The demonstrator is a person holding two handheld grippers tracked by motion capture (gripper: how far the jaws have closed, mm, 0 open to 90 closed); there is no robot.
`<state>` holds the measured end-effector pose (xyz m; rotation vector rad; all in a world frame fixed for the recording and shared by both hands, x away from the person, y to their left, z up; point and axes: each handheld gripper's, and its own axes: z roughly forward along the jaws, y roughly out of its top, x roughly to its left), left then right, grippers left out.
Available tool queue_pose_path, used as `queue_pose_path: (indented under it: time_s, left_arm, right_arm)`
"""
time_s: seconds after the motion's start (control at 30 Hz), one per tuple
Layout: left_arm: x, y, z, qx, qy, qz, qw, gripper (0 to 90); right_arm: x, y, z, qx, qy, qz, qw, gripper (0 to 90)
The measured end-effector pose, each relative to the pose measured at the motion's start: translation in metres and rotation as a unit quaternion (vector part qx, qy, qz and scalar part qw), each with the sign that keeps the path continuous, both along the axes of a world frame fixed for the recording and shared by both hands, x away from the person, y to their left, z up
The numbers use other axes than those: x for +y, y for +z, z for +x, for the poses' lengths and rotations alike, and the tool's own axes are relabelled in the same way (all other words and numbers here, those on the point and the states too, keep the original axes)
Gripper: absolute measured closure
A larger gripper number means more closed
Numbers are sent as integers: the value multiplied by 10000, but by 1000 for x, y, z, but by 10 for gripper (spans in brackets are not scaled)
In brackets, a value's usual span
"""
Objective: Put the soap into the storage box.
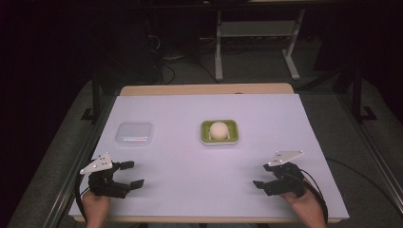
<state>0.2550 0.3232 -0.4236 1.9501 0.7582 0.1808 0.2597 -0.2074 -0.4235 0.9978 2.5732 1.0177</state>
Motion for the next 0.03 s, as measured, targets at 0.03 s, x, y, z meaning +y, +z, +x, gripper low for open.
queue_pose_path:
  time_s: [0.03]
  left_arm:
    - [0,0,0,3,-8,-3,10000,132]
  right_arm:
    - [1,1,1,-29,-29,43,10000,239]
